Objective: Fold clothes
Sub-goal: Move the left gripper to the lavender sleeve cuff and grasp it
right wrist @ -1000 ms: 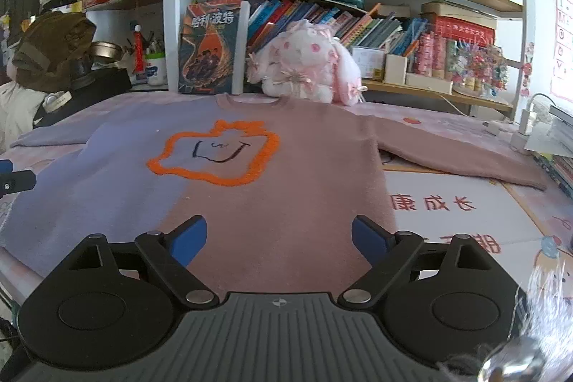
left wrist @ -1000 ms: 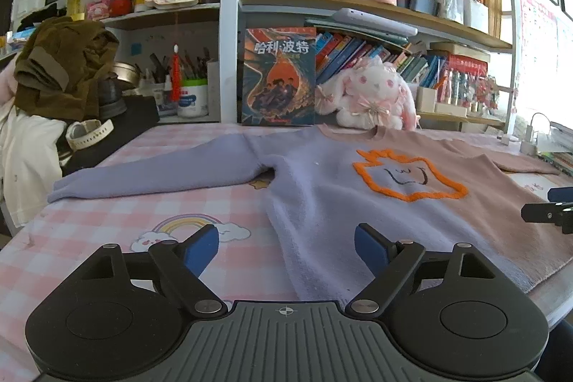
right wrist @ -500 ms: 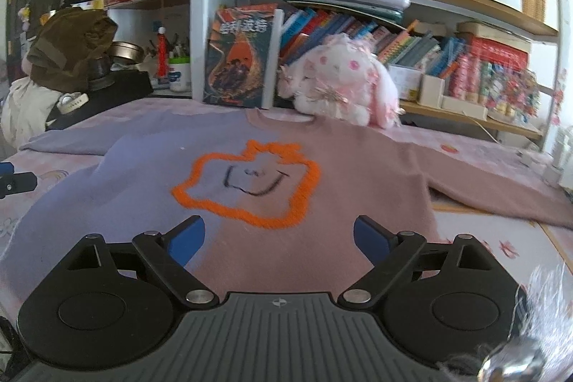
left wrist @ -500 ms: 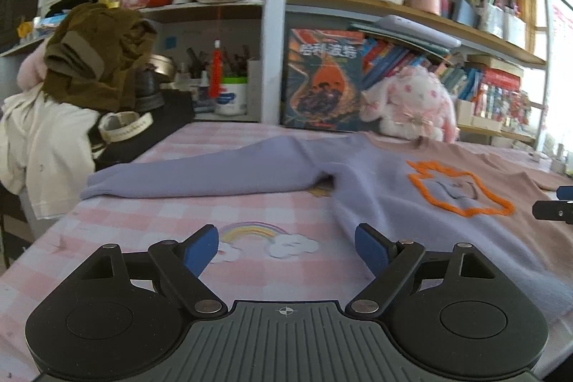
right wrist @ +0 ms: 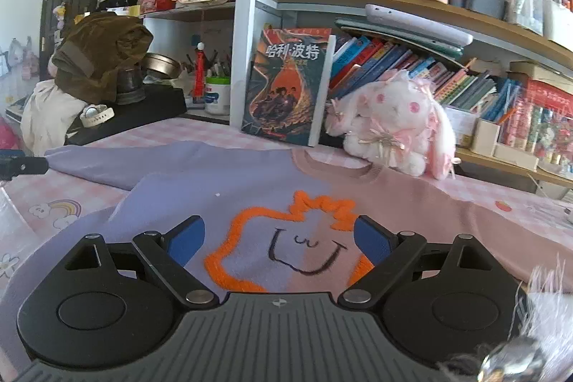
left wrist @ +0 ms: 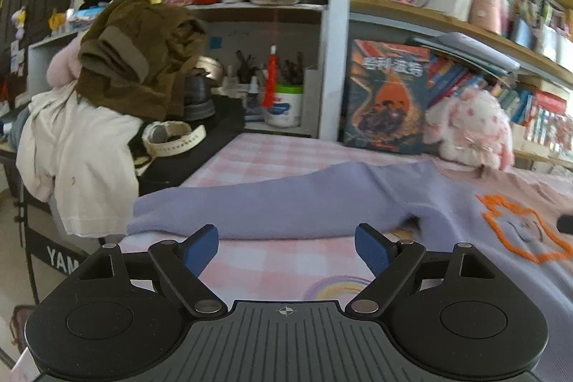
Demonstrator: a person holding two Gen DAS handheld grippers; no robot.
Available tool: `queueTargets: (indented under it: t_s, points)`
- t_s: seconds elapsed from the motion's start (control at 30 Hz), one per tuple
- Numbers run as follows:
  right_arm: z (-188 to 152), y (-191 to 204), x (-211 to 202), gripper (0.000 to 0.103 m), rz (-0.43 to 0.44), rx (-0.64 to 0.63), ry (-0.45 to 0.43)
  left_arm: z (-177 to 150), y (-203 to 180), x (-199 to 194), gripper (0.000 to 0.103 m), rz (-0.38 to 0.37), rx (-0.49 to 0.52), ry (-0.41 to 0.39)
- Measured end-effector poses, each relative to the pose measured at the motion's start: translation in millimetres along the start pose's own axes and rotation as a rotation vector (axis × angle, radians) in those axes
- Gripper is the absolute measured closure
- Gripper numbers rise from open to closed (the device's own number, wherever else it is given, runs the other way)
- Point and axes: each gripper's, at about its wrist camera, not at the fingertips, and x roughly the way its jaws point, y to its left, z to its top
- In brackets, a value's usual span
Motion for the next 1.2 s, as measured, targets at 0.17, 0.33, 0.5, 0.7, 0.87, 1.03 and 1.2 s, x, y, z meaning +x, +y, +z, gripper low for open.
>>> queueTargets:
  t_s: [0.17, 0.33, 0.5, 0.7, 0.87, 1.03, 1.2]
  points:
    - [-2, 2, 13, 0.013, 0.032, 0.015, 0.005, 6, 16, 19, 0.017, 0.075, -0.064, 0.025]
    - [-3, 2, 18, 0.013, 0.072, 0.024, 0.03, 8, 30, 32, 0.017, 0.095, -0.137, 0.099]
    - [-3, 9, 18, 0.013, 0.079, -0.021, 0.033, 11, 46, 39, 0.017, 0.111, -0.217, 0.131]
    - [-3, 19, 19, 0.013, 0.102, -0.077, 0.04, 20, 82, 58, 0.022, 0.124, -0.409, 0.196]
    - [-4, 16, 18, 0.013, 0.106, -0.058, 0.032, 25, 90, 72, 0.04, 0.134, -0.436, 0.194]
    - [-4, 11, 17, 0.013, 0.101, -0.029, 0.027, 30, 102, 89, 0.07, 0.161, -0.52, 0.186]
    - [-4, 11, 17, 0.013, 0.1, -0.028, 0.028, 28, 104, 93, 0.078, 0.146, -0.591, 0.177]
